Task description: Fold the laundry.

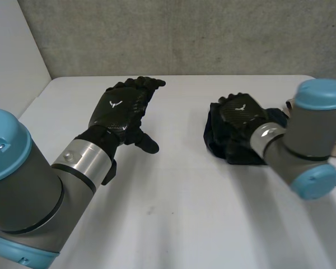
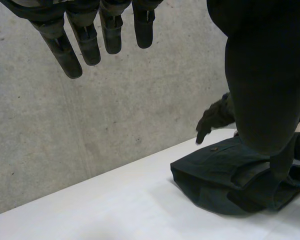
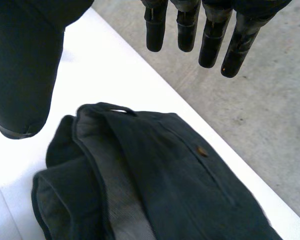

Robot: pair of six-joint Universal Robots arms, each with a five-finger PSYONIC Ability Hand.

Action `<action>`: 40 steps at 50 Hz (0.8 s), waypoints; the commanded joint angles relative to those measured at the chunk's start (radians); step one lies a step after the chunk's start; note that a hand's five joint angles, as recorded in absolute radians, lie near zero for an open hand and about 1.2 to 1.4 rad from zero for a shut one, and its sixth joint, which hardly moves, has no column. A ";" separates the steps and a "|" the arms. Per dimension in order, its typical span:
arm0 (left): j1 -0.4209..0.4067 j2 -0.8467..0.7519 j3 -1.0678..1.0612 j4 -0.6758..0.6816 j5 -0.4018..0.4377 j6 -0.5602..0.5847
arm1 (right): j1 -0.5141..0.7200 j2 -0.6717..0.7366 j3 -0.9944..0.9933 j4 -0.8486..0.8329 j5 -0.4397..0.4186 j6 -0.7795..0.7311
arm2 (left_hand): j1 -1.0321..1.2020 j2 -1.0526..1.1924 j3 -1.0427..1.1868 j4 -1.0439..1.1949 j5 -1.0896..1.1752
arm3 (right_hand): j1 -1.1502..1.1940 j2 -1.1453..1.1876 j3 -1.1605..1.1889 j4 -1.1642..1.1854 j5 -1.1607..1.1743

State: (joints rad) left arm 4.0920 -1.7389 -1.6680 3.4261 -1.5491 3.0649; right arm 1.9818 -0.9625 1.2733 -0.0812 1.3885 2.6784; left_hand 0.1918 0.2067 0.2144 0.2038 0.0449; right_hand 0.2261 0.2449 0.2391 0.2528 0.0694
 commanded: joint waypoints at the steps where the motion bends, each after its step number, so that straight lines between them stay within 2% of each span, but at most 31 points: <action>1: 0.007 0.002 -0.007 0.001 0.004 -0.002 | 0.075 0.113 -0.083 -0.008 0.116 0.001 | -0.013 -0.028 -0.036 -0.026 -0.041 | 0.006 -0.013 -0.007 -0.021 -0.012; 11: 0.007 -0.001 -0.010 0.001 0.004 -0.003 | 0.107 0.211 -0.219 -0.034 0.207 0.058 | -0.013 -0.028 -0.036 -0.026 -0.041 | 0.003 -0.016 -0.010 -0.024 -0.015; 16: 0.007 -0.001 -0.010 0.001 0.004 -0.003 | 0.106 0.249 -0.272 -0.034 0.274 0.228 | -0.013 -0.028 -0.036 -0.026 -0.041 | -0.006 -0.025 -0.019 -0.033 -0.024; 18: 0.007 0.001 -0.010 0.001 0.004 -0.003 | 0.104 0.252 -0.273 -0.026 0.329 0.323 | -0.013 -0.028 -0.036 -0.026 -0.041 | -0.026 -0.045 -0.040 -0.053 -0.044; 22: 0.008 0.004 -0.015 -0.001 0.003 -0.003 | 0.100 0.214 -0.230 -0.008 0.398 0.446 | -0.013 -0.028 -0.036 -0.026 -0.041 | -0.041 -0.060 -0.054 -0.068 -0.059; 24: 0.011 0.009 -0.019 0.001 0.003 -0.003 | 0.097 0.174 -0.192 -0.012 0.402 0.466 | -0.013 -0.028 -0.036 -0.026 -0.041 | -0.035 -0.054 -0.048 -0.062 -0.053; 25: 0.011 0.012 -0.022 0.001 0.004 -0.003 | 0.094 0.148 -0.171 -0.015 0.396 0.468 | -0.013 -0.028 -0.036 -0.026 -0.041 | -0.033 -0.051 -0.046 -0.059 -0.050; 29: 0.013 0.016 -0.026 0.002 0.004 -0.005 | 0.071 0.029 -0.117 -0.025 0.264 0.396 | -0.013 -0.028 -0.036 -0.026 -0.041 | -0.035 -0.054 -0.048 -0.062 -0.053; 30: 0.013 0.016 -0.027 0.002 0.004 -0.005 | 0.060 0.006 -0.105 -0.019 0.188 0.329 | -0.013 -0.028 -0.036 -0.026 -0.041 | -0.047 -0.066 -0.060 -0.074 -0.065; 34: 0.013 0.013 -0.030 0.007 0.006 -0.005 | -0.021 -0.015 -0.091 0.067 0.051 0.136 | -0.013 -0.028 -0.036 -0.026 -0.041 | -0.052 -0.070 -0.065 -0.078 -0.069; 40: 0.013 0.013 -0.032 0.009 0.004 -0.005 | -0.171 -0.035 -0.111 0.256 -0.028 -0.057 | -0.013 -0.028 -0.036 -0.026 -0.041 | -0.052 -0.070 -0.065 -0.078 -0.069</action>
State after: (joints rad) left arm 4.1050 -1.7243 -1.6984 3.4330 -1.5437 3.0603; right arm 1.9533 -0.9808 1.1790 -0.0002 1.4666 2.8361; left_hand 0.1918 0.2068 0.2144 0.2038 0.0450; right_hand 0.2021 0.2204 0.2161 0.2413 0.0605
